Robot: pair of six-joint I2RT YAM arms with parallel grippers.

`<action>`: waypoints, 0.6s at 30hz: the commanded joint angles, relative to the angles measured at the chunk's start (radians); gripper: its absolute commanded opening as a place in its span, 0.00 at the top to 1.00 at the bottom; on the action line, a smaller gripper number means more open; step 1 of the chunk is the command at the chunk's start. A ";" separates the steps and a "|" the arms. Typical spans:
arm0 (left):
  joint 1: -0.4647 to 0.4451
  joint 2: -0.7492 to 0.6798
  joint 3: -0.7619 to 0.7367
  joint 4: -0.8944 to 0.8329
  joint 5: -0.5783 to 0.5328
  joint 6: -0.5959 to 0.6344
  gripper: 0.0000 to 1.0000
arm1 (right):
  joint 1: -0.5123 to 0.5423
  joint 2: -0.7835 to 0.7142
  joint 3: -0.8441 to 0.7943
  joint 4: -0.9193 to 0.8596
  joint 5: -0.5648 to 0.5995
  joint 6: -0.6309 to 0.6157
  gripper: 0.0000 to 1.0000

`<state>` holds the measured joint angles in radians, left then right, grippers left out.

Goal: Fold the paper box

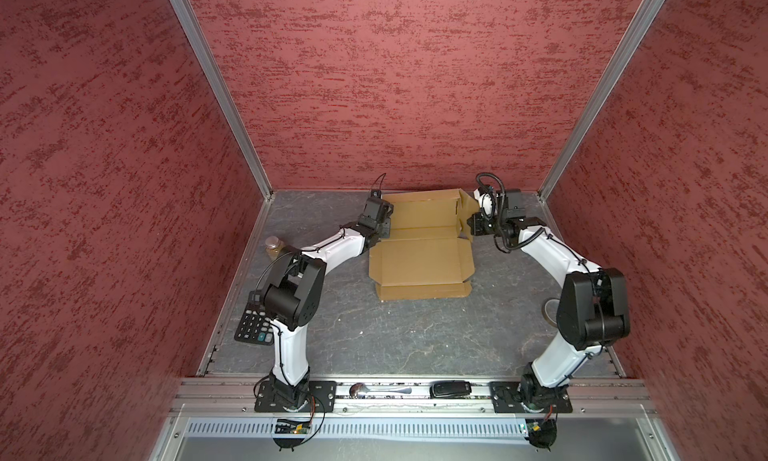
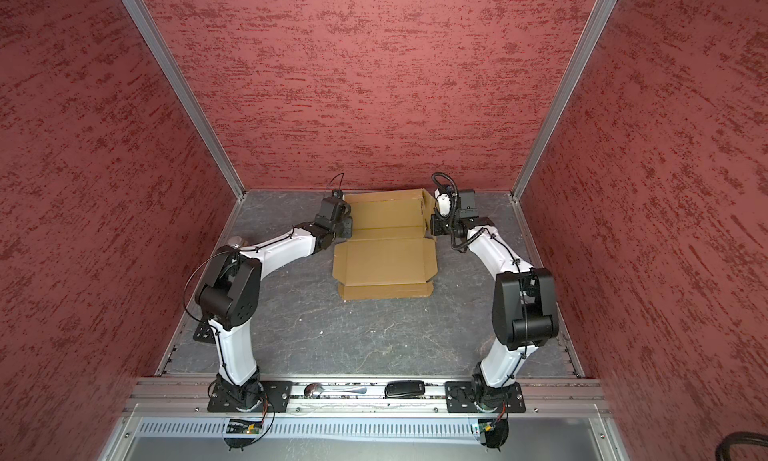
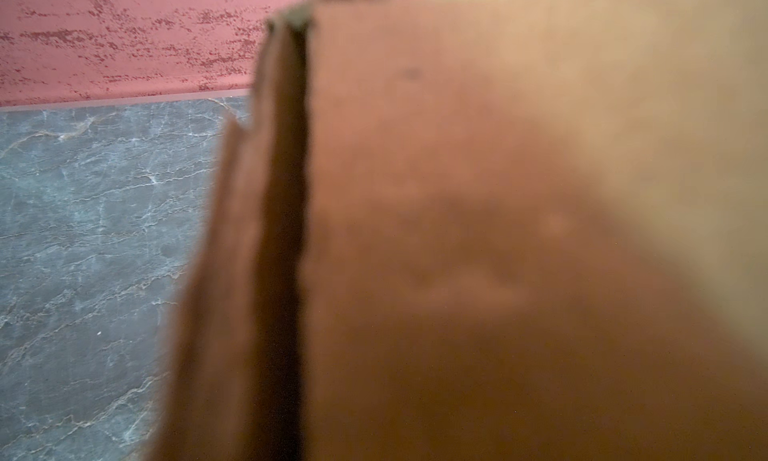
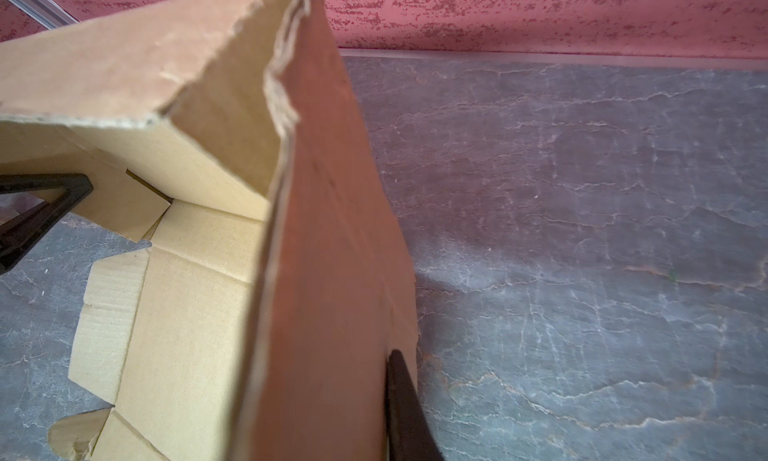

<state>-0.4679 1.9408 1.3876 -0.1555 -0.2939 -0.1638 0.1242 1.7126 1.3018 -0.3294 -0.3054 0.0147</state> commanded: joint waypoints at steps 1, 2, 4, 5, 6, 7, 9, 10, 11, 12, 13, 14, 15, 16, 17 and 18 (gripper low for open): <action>-0.015 -0.041 0.016 0.016 -0.009 -0.004 0.93 | 0.014 -0.040 0.020 0.032 -0.033 0.027 0.92; -0.015 -0.043 0.013 0.019 -0.009 -0.011 0.93 | 0.014 -0.040 0.013 0.040 -0.032 0.038 0.92; -0.016 -0.042 0.007 0.021 -0.008 -0.028 0.93 | 0.017 -0.040 -0.007 0.062 -0.037 0.054 0.92; -0.016 -0.043 0.004 0.025 -0.008 -0.037 0.93 | 0.021 -0.040 -0.019 0.075 -0.037 0.059 0.92; -0.018 -0.042 0.002 0.027 -0.007 -0.044 0.93 | 0.023 -0.039 -0.029 0.083 -0.037 0.064 0.92; -0.018 -0.039 -0.002 0.030 -0.006 -0.050 0.93 | 0.027 -0.039 -0.039 0.092 -0.037 0.065 0.92; -0.020 -0.034 -0.004 0.032 -0.005 -0.056 0.93 | 0.032 -0.034 -0.059 0.110 -0.033 0.066 0.91; -0.021 -0.032 -0.005 0.033 -0.006 -0.057 0.93 | 0.034 -0.033 -0.071 0.120 -0.027 0.068 0.91; -0.021 -0.030 -0.005 0.034 -0.006 -0.059 0.93 | 0.036 -0.031 -0.082 0.126 -0.024 0.069 0.91; -0.021 -0.029 -0.008 0.037 -0.007 -0.058 0.93 | 0.038 -0.028 -0.097 0.141 -0.023 0.072 0.91; -0.021 -0.027 -0.010 0.040 -0.008 -0.059 0.93 | 0.039 -0.027 -0.111 0.155 -0.022 0.074 0.91; -0.021 -0.026 -0.013 0.044 -0.009 -0.059 0.93 | 0.039 -0.024 -0.124 0.170 -0.022 0.075 0.91; -0.020 -0.024 -0.015 0.047 -0.011 -0.060 0.93 | 0.040 -0.020 -0.138 0.185 -0.021 0.076 0.91; -0.020 -0.021 -0.019 0.050 -0.012 -0.059 0.93 | 0.040 -0.014 -0.148 0.198 -0.019 0.080 0.91; -0.020 -0.019 -0.020 0.050 -0.013 -0.059 0.93 | 0.040 -0.008 -0.157 0.209 -0.017 0.083 0.91; -0.019 -0.016 -0.021 0.052 -0.013 -0.059 0.93 | 0.041 0.001 -0.164 0.218 -0.017 0.086 0.91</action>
<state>-0.4789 1.9408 1.3792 -0.1497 -0.3004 -0.2127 0.1543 1.7077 1.1511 -0.1864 -0.3096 0.0799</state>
